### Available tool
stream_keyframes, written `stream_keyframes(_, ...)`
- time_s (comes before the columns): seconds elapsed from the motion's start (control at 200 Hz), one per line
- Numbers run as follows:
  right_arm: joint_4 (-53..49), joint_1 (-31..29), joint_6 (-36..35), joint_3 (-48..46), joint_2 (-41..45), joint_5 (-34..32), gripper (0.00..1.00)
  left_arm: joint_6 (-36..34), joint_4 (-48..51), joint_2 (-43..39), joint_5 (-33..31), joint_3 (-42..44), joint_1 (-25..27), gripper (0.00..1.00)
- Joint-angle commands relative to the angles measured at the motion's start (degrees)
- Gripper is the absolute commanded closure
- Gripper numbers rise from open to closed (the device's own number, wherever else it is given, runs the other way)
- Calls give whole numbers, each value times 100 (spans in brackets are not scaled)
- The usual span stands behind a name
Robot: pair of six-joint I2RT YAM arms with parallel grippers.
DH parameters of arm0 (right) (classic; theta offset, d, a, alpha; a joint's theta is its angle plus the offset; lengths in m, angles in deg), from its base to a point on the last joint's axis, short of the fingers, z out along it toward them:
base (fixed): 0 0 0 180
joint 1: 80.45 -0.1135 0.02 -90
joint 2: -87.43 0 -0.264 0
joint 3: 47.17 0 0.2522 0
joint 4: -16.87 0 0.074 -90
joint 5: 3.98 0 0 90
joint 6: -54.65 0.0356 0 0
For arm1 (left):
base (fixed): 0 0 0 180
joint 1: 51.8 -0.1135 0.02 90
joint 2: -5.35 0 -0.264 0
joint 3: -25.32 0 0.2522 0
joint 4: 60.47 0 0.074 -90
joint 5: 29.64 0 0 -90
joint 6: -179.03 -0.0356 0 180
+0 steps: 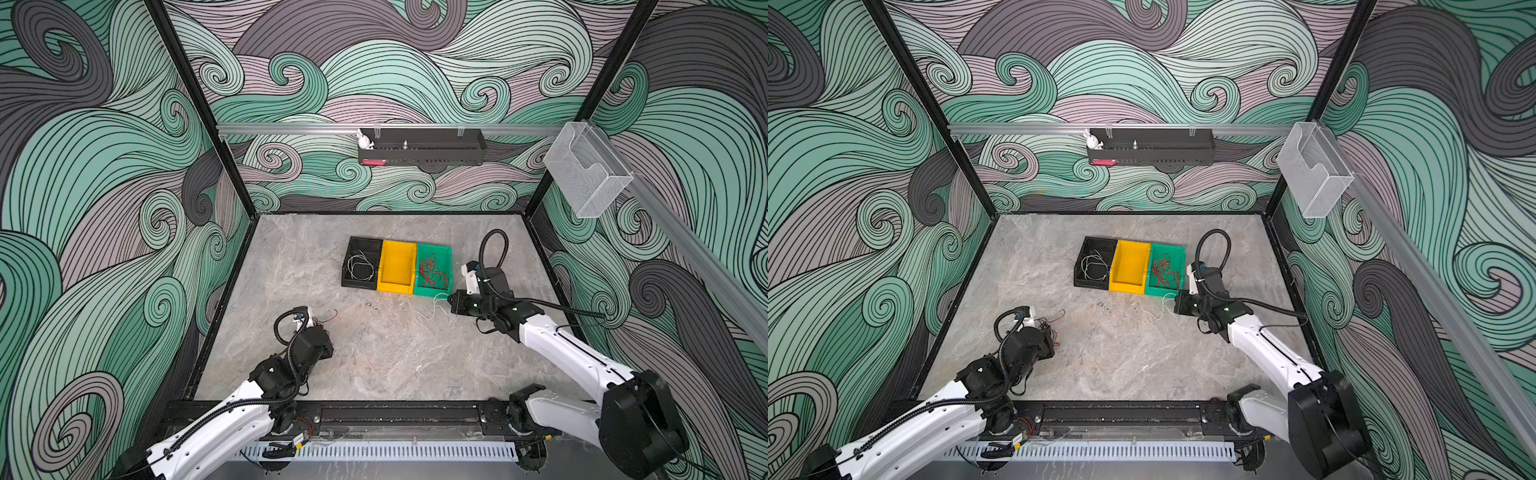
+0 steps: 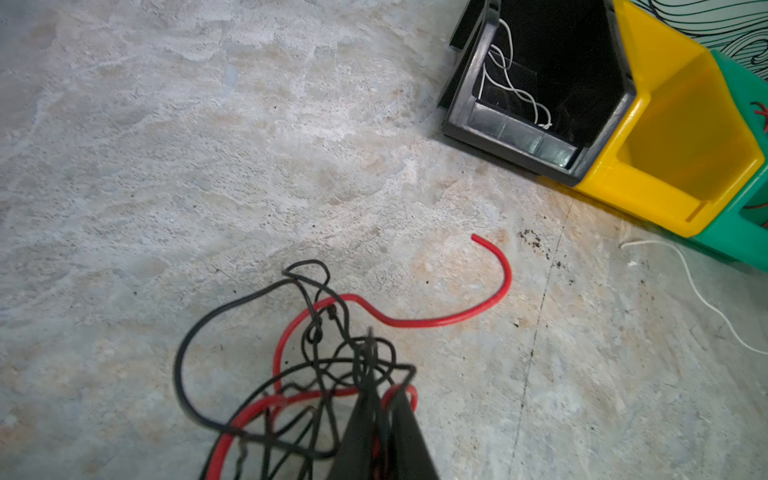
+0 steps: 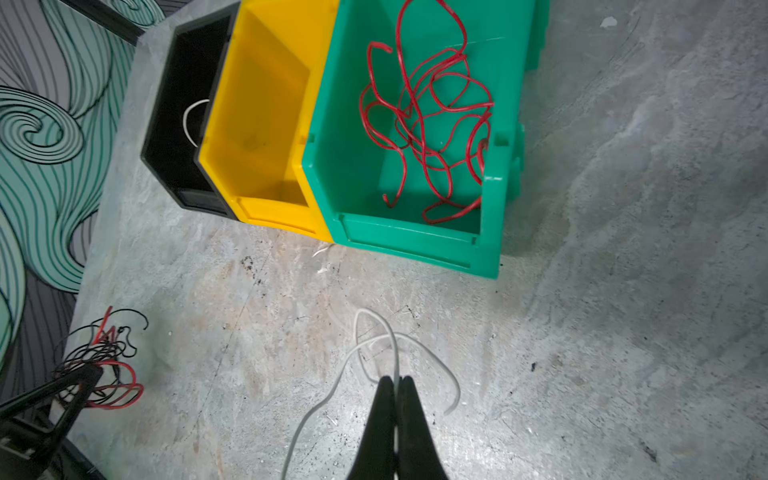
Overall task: Untangle the cables
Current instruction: 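Pull the white strand out of the tangle toward the bins with the right gripper, then lower the white strand into the black bin and open the right gripper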
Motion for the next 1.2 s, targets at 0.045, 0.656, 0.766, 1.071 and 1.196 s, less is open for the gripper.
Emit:
stream_keyframes(0.045, 93, 10, 37, 55, 72, 764, 100, -204, 40, 105, 174, -391, -48, 70)
stream_keyframes(0.656, 539, -696, 348, 784, -273, 1371, 100, -366, -51, 11, 467, -676, -51, 58)
stream_keyframes(0.766, 530, -985, 253, 1246, -600, 1167, 100, -357, -2, 58, 480, -720, -49, 58)
stream_keyframes(1.071, 297, -1367, -171, 2740, -1724, 384, 100, -284, -19, -38, 484, -593, -51, 58)
stream_keyframes(1.196, 96, -1421, -470, 3421, -2184, -205, 100, -269, -50, -49, 479, -528, -56, 58)
